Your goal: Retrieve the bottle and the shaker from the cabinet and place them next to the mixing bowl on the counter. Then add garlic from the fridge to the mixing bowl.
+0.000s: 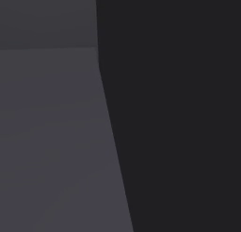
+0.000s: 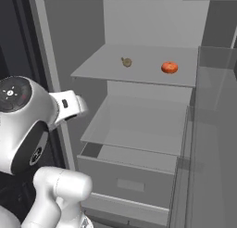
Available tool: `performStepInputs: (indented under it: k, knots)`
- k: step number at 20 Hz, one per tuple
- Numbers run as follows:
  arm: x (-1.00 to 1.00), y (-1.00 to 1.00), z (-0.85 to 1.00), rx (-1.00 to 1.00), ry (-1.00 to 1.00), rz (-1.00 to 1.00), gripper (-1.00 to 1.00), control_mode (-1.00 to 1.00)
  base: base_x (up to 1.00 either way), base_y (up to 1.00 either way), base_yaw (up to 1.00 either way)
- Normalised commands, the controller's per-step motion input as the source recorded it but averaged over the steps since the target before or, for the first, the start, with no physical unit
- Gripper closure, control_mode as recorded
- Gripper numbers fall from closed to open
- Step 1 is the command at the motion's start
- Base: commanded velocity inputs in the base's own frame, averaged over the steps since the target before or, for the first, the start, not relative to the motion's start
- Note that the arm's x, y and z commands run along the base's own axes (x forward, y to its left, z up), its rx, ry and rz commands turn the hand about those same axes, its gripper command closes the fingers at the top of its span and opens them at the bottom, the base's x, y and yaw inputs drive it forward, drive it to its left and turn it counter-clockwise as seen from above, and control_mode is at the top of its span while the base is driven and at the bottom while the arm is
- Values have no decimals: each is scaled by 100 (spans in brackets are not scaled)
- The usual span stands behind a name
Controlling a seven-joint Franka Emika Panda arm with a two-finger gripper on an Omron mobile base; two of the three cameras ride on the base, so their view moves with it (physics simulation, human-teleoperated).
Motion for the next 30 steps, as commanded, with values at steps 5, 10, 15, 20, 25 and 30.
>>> performStepInputs:
  k: [5,10,15,20,25,30]
  knots:
    - [4,-17,11,1,6,-9,-100,-100,0,0,0]
    - [8,-20,0,11,-2,0,-100,-100,0,0,0]
    - [5,-3,0,15,-3,0,-100,-100,0,0,0]
    - [35,7,1,6,0,-1,-100,-100,0,0,0]
    - [41,0,14,1,0,-7,-100,-100,0,0,0]
    - [15,-3,20,0,0,-11,-100,-100,0,0,0]
